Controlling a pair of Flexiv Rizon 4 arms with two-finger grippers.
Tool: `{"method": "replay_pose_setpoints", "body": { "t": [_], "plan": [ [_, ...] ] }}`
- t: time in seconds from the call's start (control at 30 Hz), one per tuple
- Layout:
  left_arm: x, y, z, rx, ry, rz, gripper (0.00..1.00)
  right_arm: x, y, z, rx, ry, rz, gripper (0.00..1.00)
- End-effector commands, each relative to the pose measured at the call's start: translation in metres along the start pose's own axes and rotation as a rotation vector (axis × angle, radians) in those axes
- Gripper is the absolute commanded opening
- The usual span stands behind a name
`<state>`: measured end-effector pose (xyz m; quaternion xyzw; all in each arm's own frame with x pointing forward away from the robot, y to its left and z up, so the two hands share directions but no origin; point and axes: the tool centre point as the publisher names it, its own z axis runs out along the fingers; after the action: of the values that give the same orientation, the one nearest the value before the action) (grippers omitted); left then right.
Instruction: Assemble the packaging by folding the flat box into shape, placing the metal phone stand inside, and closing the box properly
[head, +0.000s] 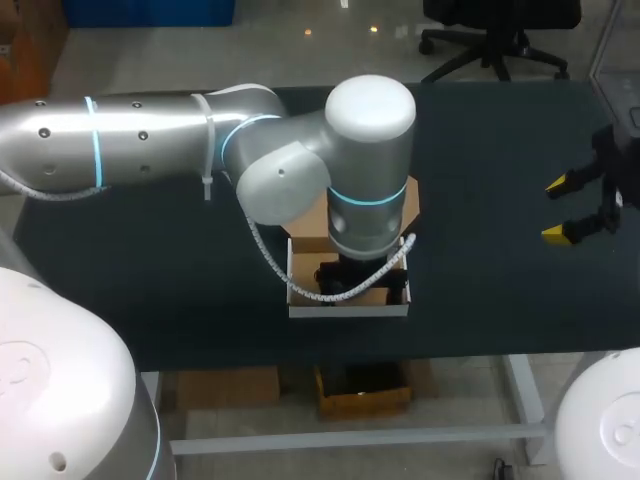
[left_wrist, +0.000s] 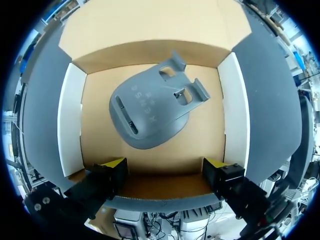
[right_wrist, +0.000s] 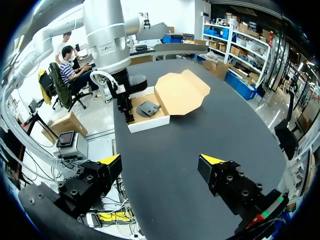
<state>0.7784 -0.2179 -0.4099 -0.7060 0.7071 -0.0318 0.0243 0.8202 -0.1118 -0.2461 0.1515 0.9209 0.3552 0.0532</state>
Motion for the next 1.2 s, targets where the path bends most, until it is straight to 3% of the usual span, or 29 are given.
{"method": "replay_pose_setpoints", "body": {
  "t": [0.03,0.33,0.5,0.8,1.2],
  "plan": [
    [0.003,0.002,-0.01,0.021,-0.009,0.01,1.0,0.001,0.0,-0.001,-0.003,0.002,-0.001,1.0],
    [-0.005,0.003,-0.05,0.118,0.034,0.129,1.0,0.001,0.0,-0.001,-0.003,0.002,-0.001,1.0],
    [-0.016,0.002,-0.069,0.156,0.109,0.254,1.0,0.001,0.0,-0.001,-0.003,0.002,-0.001,1.0],
    [-0.05,-0.024,-0.091,0.187,0.233,0.409,1.0,0.001,0.0,-0.001,-0.003,0.002,-0.001,1.0],
    [-0.09,-0.06,-0.104,0.219,0.298,0.539,1.0,0.001,0.0,-0.001,-0.003,0.002,-0.001,1.0]
  ]
}}
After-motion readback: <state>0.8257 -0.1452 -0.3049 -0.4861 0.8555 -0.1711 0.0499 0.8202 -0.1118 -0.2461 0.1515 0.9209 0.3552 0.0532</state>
